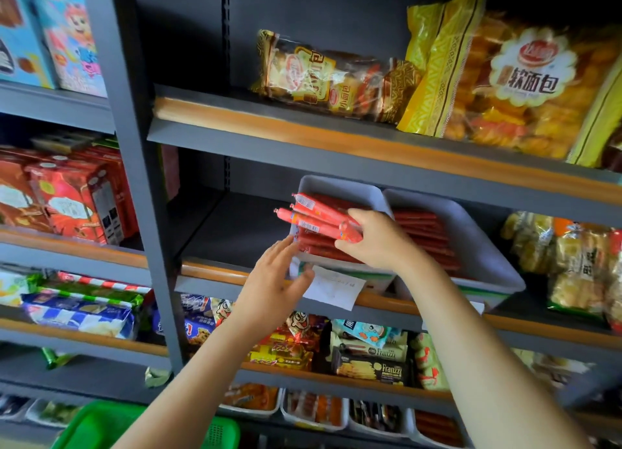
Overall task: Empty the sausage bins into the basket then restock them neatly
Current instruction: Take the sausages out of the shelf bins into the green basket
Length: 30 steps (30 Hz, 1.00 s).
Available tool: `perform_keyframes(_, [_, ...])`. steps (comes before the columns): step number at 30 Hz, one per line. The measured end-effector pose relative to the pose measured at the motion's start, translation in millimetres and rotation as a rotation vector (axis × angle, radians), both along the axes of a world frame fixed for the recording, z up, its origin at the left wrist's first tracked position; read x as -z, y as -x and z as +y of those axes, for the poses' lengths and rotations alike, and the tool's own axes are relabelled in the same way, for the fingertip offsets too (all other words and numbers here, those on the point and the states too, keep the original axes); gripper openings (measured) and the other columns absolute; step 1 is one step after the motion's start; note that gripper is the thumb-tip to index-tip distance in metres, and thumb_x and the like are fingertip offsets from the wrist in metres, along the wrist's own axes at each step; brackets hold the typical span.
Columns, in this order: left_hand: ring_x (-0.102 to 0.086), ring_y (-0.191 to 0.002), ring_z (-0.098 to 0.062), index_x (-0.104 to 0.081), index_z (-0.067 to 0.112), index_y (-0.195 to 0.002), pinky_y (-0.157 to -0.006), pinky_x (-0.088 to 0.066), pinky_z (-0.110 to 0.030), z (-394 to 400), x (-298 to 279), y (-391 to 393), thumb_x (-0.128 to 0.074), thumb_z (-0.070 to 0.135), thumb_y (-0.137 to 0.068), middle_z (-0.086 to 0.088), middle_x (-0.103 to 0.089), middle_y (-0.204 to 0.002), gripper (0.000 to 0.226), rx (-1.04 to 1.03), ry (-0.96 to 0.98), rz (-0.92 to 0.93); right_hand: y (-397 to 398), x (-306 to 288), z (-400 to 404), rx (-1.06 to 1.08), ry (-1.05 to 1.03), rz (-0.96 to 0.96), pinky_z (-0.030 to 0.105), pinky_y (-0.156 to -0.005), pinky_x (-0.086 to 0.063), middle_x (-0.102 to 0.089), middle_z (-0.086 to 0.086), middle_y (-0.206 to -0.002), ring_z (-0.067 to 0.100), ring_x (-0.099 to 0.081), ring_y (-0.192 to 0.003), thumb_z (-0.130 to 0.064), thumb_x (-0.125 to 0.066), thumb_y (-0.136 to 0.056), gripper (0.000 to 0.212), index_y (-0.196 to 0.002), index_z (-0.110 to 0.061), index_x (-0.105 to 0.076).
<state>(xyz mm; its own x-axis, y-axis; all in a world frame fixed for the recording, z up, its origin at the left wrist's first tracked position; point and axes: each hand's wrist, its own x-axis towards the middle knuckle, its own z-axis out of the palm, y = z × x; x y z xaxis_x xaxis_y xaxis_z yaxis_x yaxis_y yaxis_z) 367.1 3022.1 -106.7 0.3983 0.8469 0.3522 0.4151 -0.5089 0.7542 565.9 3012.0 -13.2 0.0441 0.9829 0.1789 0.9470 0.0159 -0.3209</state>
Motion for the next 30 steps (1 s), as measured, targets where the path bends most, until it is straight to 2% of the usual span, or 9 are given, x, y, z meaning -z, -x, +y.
perform_keyframes(4, [-0.064, -0.101, 0.000, -0.061, 0.027, -0.122, -0.079, -0.046, -0.008, -11.4, -13.5, 5.2, -0.061, 0.031, -0.096, 0.011, -0.068, -0.113, 0.027, -0.047, 0.209, -0.407, 19.5, 3.5, -27.5, -0.067, -0.133, -0.011, 0.028, -0.067, -0.043, -0.060, -0.010, -0.093, 0.012, -0.055, -0.084, -0.030, -0.070, -0.086, 0.020, -0.101, -0.024, -0.059])
perform_keyframes(8, [-0.070, -0.097, -0.026, -0.064, 0.011, -0.118, -0.080, -0.055, -0.030, -18.9, -25.6, 4.9, -0.067, 0.046, -0.087, -0.008, -0.073, -0.108, 0.047, 0.186, 0.459, -0.707, 45.1, 8.2, -47.8, -0.219, 0.013, 0.563, 0.030, -0.056, -0.049, -0.064, -0.001, -0.071, 0.017, -0.061, -0.058, -0.016, -0.073, -0.087, 0.018, -0.103, -0.015, -0.065])
perform_keyframes(10, [-0.068, -0.085, -0.042, -0.057, 0.004, -0.124, -0.065, -0.057, -0.044, -27.0, -26.5, 6.0, -0.065, 0.040, -0.090, -0.022, -0.068, -0.115, 0.050, 0.380, 0.541, -0.843, 51.9, 21.4, -55.5, -0.371, 0.211, 0.836, 0.030, -0.052, -0.048, -0.060, 0.008, -0.068, 0.021, -0.058, -0.052, -0.008, -0.069, -0.088, 0.017, -0.102, -0.002, -0.061])
perform_keyframes(12, [-0.068, -0.085, -0.041, -0.058, 0.010, -0.125, -0.054, -0.058, -0.044, -36.5, -26.2, 8.2, -0.064, 0.032, -0.087, -0.017, -0.067, -0.122, 0.044, 0.416, 0.701, -0.923, 56.1, 41.4, -61.9, -0.453, 0.369, 0.975, 0.031, -0.053, -0.047, -0.056, 0.015, -0.069, 0.024, -0.055, -0.052, -0.008, -0.065, -0.087, 0.024, -0.101, 0.008, -0.054])
perform_keyframes(15, [-0.072, -0.077, -0.025, -0.074, 0.017, -0.095, -0.052, -0.058, -0.035, -49.3, -12.6, 3.7, -0.071, 0.031, -0.079, -0.007, -0.074, -0.103, 0.021, 0.280, 0.869, -0.927, 54.5, 73.1, -71.6, -0.466, 0.602, 1.201, 0.030, -0.052, -0.047, -0.057, 0.014, -0.073, 0.024, -0.056, -0.053, -0.011, -0.060, -0.086, 0.018, -0.099, 0.001, -0.056])
perform_keyframes(18, [-0.065, -0.058, -0.022, -0.073, 0.018, -0.067, -0.053, -0.051, -0.030, -61.1, 6.4, -4.0, -0.072, 0.047, -0.077, -0.005, -0.070, -0.073, 0.030, 0.125, 0.953, -0.847, 46.1, 98.4, -81.2, -0.430, 0.782, 1.421, 0.041, -0.065, -0.057, -0.065, 0.017, -0.091, 0.032, -0.064, -0.075, -0.015, -0.060, -0.090, 0.021, -0.109, -0.010, -0.066])
perform_keyframes(23, [-0.067, -0.063, -0.026, -0.063, 0.013, -0.066, -0.064, -0.057, -0.035, -74.0, 57.8, -16.3, -0.068, 0.042, -0.083, -0.008, -0.065, -0.068, 0.035, -0.213, 1.073, -0.946, 23.2, 148.8, -91.7, -0.130, 0.741, 1.572, 0.049, -0.085, -0.054, -0.061, 0.027, -0.126, 0.035, -0.064, -0.097, -0.023, -0.061, -0.086, 0.048, -0.128, 0.000, -0.059])
perform_keyframes(27, [-0.057, -0.052, -0.022, -0.056, 0.013, -0.070, -0.058, -0.051, -0.033, -87.9, 105.6, -17.5, -0.075, 0.054, -0.069, -0.006, -0.055, -0.060, 0.046, -0.345, 1.209, -0.773, 4.1, 188.1, -99.1, 0.107, 0.681, 1.478, 0.027, -0.048, -0.046, -0.060, 0.010, -0.060, 0.019, -0.051, -0.043, -0.047, -0.060, -0.087, 0.049, -0.111, -0.005, -0.057])
perform_keyframes(30, [-0.055, -0.050, -0.021, -0.056, 0.012, -0.075, -0.056, -0.048, -0.031, -105.3, 136.9, -22.0, -0.073, 0.062, -0.070, -0.007, -0.054, -0.063, 0.053, -0.319, 1.324, -0.621, 3.3, 216.5, -103.7, 0.090, 0.771, 1.431, 0.025, -0.044, -0.035, -0.044, 0.001, -0.059, 0.013, -0.037, -0.042, -0.043, -0.064, -0.089, 0.033, -0.098, -0.014, -0.052])
